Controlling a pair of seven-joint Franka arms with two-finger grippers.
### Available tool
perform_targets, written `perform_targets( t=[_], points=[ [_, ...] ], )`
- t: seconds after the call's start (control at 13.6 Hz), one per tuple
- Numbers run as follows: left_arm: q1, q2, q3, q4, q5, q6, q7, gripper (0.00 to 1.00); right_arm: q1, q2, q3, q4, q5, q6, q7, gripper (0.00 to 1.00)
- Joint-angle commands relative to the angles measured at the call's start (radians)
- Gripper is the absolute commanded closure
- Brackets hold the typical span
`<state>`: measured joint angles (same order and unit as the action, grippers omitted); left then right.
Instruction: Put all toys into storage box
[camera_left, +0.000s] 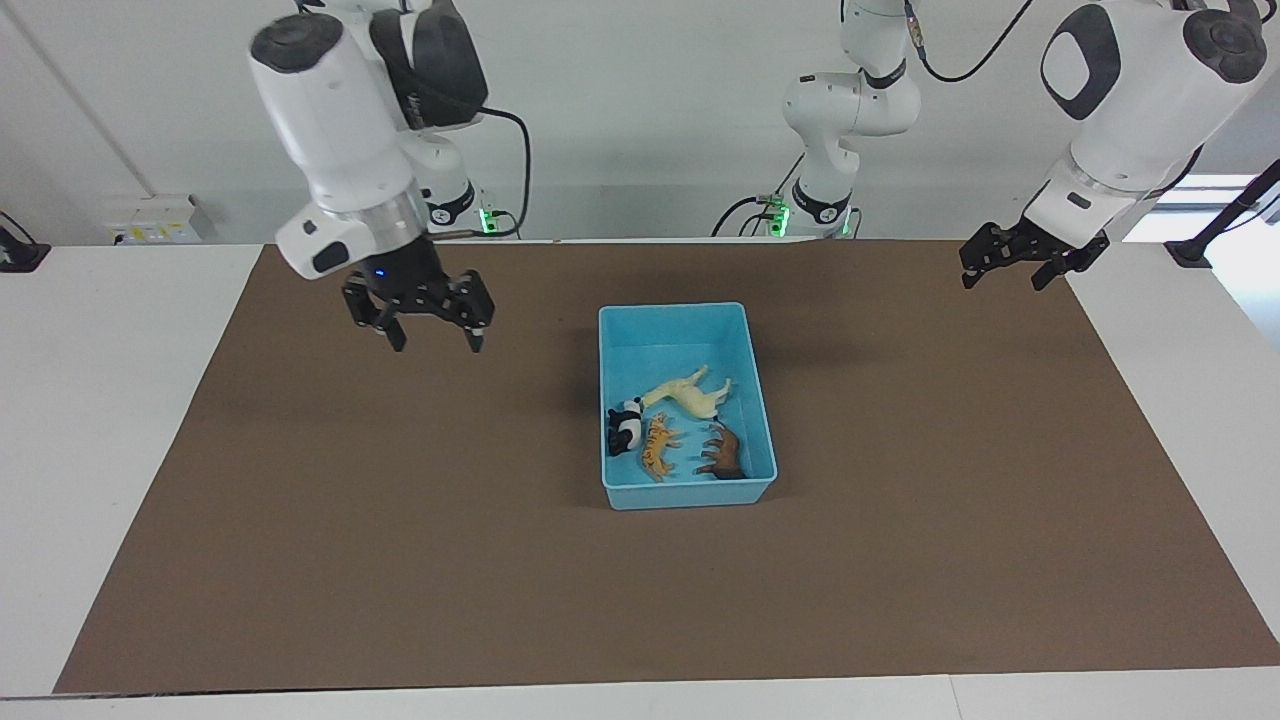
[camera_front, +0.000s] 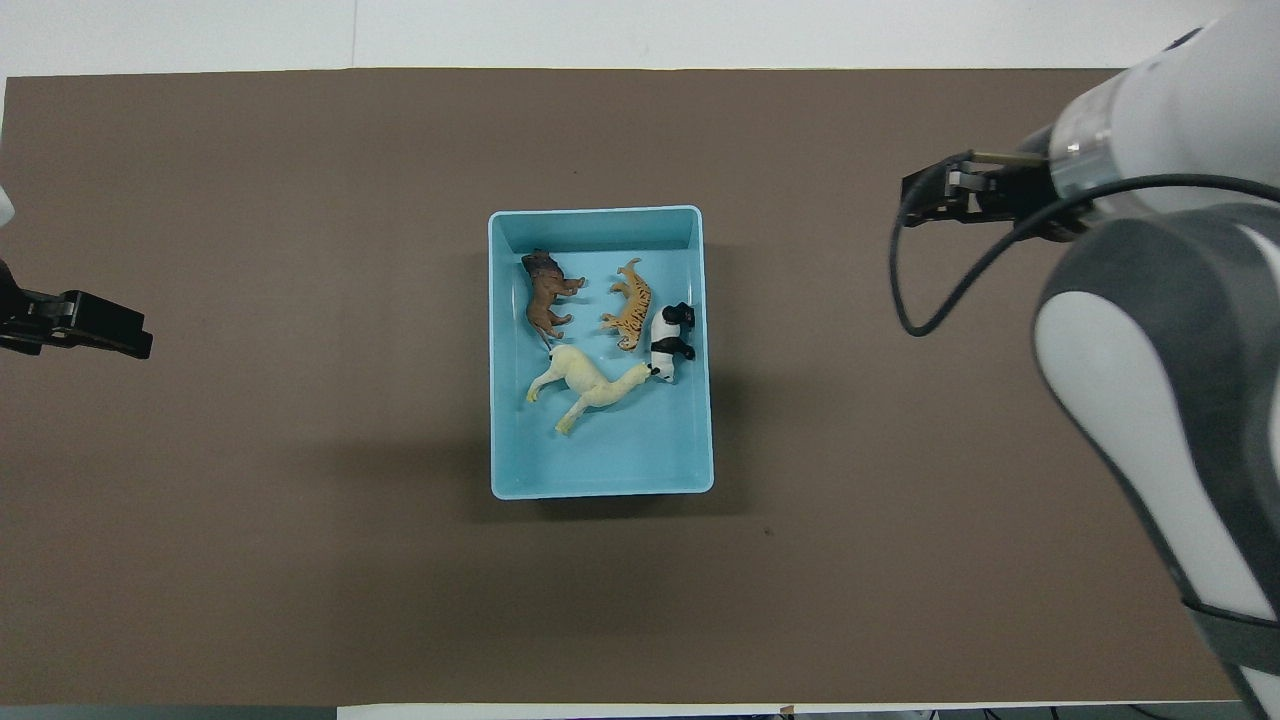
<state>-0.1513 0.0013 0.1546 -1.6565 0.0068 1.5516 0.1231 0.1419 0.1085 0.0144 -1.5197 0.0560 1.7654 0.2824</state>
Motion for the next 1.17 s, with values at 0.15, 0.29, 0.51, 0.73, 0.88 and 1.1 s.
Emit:
perform_targets(
  t=[0.15, 0.29, 0.51, 0.73, 0.88, 1.1],
  points=[
    [0.001, -0.015, 0.003, -0.005, -0.011, -0.016, 0.010, 0.00, -0.074, -0.111, -0.019, -0.007, -0.013, -0.078, -0.132, 0.00],
    [-0.001, -0.015, 0.003, -0.005, -0.011, -0.016, 0.010, 0.00, -0.128, -0.147, -0.039, -0.051, -0.015, -0.159, -0.207, 0.00],
    [0.001, -0.015, 0.003, -0.005, -0.011, -0.016, 0.010, 0.00, -0.154, -0.210, -0.041, -0.186, -0.019, -0.159, -0.218, 0.00],
    [0.001, -0.015, 0.003, -0.005, -0.011, -0.016, 0.010, 0.00, -0.170, -0.193, -0.039, -0.224, -0.028, -0.143, -0.218, 0.00],
    [0.001, -0.015, 0.003, -0.005, -0.011, -0.016, 0.010, 0.00, -0.173, -0.179, -0.039, -0.235, -0.028, -0.109, -0.219, 0.00],
    [0.001, -0.014, 0.003, -0.005, -0.011, -0.016, 0.010, 0.00, -0.183, -0.176, -0.039, -0.237, -0.028, -0.113, -0.215, 0.00]
  ],
)
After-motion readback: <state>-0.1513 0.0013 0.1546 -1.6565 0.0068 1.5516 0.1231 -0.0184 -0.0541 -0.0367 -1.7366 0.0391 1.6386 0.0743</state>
